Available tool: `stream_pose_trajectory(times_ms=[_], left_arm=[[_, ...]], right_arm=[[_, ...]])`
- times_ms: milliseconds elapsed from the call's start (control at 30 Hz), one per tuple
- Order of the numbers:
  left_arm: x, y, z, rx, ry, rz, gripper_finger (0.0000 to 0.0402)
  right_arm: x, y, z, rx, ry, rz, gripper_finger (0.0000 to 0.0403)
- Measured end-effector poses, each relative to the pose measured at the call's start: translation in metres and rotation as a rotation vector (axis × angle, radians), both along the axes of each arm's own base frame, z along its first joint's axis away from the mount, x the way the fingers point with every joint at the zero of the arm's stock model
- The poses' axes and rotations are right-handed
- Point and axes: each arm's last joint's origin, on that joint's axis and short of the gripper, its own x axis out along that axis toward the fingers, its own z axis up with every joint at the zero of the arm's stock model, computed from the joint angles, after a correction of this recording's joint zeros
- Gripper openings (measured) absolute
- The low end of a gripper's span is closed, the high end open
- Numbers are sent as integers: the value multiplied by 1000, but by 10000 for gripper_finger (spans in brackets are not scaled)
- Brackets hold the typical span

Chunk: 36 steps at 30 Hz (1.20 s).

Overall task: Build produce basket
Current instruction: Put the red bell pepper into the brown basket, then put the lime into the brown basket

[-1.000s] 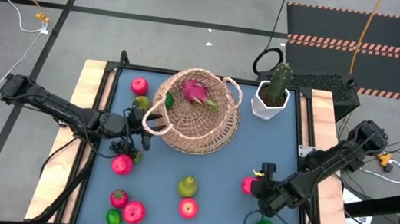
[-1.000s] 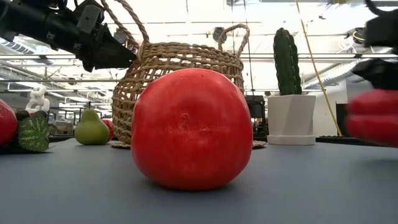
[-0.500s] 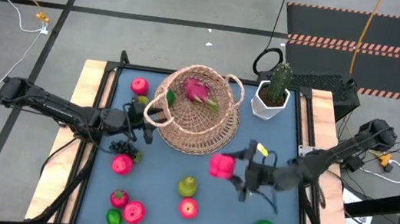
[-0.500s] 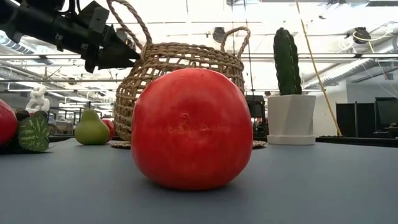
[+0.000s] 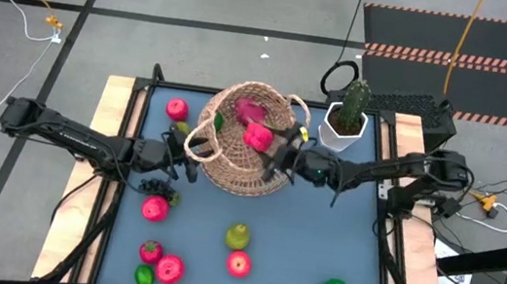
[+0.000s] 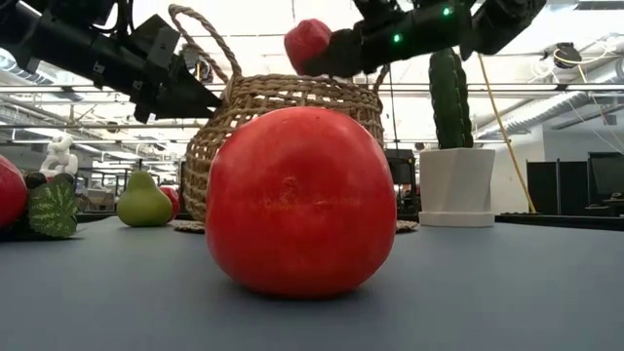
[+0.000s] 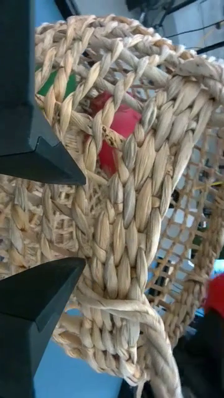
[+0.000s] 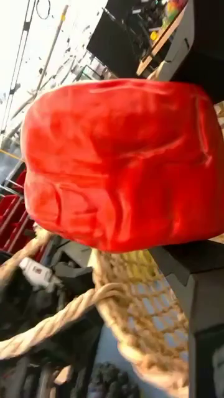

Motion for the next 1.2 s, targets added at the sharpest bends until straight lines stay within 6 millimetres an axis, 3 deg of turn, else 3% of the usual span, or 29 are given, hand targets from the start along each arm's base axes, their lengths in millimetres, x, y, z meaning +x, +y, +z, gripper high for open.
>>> stream_pose_trajectory(times_ms=[167, 300, 467, 700, 800, 933, 1067, 1200], left_arm=[[7, 1, -4, 14, 3, 6, 204], [10, 1, -10, 15, 32, 5, 204], [11, 1, -13, 22, 51, -1, 204], [11, 0, -14, 78, 90, -34, 205], [11, -2, -14, 53, 80, -37, 204], [11, -5, -15, 51, 85, -60, 204], [11, -6, -15, 41, 85, -62, 205], [11, -6, -16, 12, 75, -54, 204]], right_arm=[[1, -13, -4, 77, -29, -37, 280], [0, -13, -2, 65, -23, -34, 322], [-5, -4, 2, 67, 8, -52, 373], [-30, 22, 34, 54, 5, 5, 368], [-51, 43, 39, 171, 84, 71, 359], [-73, 83, 22, 319, 279, 199, 340], [-85, 151, 5, 378, 383, 391, 311], [-103, 210, 6, 368, 545, 386, 298]])
